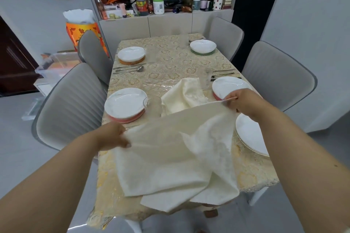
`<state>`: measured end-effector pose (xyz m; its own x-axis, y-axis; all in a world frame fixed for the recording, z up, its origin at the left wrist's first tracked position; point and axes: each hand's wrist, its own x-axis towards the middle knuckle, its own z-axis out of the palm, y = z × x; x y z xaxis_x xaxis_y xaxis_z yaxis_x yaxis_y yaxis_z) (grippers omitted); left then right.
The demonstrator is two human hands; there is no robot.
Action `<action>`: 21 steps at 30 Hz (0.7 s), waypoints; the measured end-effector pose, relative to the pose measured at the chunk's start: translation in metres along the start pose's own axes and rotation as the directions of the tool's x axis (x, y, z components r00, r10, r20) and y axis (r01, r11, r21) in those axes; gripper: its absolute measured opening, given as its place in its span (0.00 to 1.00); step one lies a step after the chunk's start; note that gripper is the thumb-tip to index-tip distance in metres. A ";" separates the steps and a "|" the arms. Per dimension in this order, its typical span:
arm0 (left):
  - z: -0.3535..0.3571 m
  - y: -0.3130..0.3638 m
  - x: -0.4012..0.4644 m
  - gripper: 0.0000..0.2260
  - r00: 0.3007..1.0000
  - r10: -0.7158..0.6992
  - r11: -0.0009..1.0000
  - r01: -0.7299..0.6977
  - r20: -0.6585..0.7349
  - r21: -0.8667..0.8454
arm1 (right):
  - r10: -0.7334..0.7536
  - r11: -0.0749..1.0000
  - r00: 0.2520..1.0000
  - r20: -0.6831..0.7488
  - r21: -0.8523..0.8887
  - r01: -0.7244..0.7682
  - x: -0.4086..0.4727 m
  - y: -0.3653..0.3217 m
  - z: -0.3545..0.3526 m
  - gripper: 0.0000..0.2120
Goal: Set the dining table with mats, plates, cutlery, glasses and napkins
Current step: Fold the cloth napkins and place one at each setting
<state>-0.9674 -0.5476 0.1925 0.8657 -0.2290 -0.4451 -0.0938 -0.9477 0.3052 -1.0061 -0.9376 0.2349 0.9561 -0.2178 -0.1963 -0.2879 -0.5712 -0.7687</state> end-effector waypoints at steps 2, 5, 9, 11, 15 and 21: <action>0.013 -0.013 0.000 0.16 0.996 -0.090 0.996 0.090 0.000 -0.022 | 0.085 0.991 0.995 0.045 0.101 -0.089 0.006 0.018 0.005 0.04; 0.023 -0.011 0.004 0.20 0.982 -0.160 0.953 0.128 -0.099 -0.274 | 0.177 0.949 0.984 -0.008 0.267 -0.168 0.017 0.033 0.020 0.08; 0.040 -0.006 0.015 0.26 0.932 -0.300 0.720 0.081 -0.205 -0.689 | 0.265 0.829 0.964 0.034 0.502 -0.246 0.031 0.065 0.053 0.14; 0.065 -0.015 0.016 0.46 0.876 -0.457 0.634 0.199 -0.154 -0.747 | 0.358 0.835 0.924 0.133 0.398 -0.381 0.024 0.089 0.070 0.21; 0.137 -0.034 0.001 0.48 0.670 -0.738 0.433 0.558 0.076 -0.708 | 0.427 0.893 0.888 0.172 0.070 -0.444 -0.004 0.119 0.091 0.15; 0.160 -0.008 -0.009 0.23 0.667 -0.727 0.241 0.469 0.163 -0.850 | 0.397 0.914 0.918 0.021 0.085 -0.397 -0.006 0.136 0.116 0.13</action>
<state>-1.0529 -0.5734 0.0597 0.5657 0.5000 -0.6557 0.8015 -0.1466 0.5797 -1.0447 -0.9223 0.0606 0.7640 -0.4099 -0.4983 -0.6383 -0.3679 -0.6762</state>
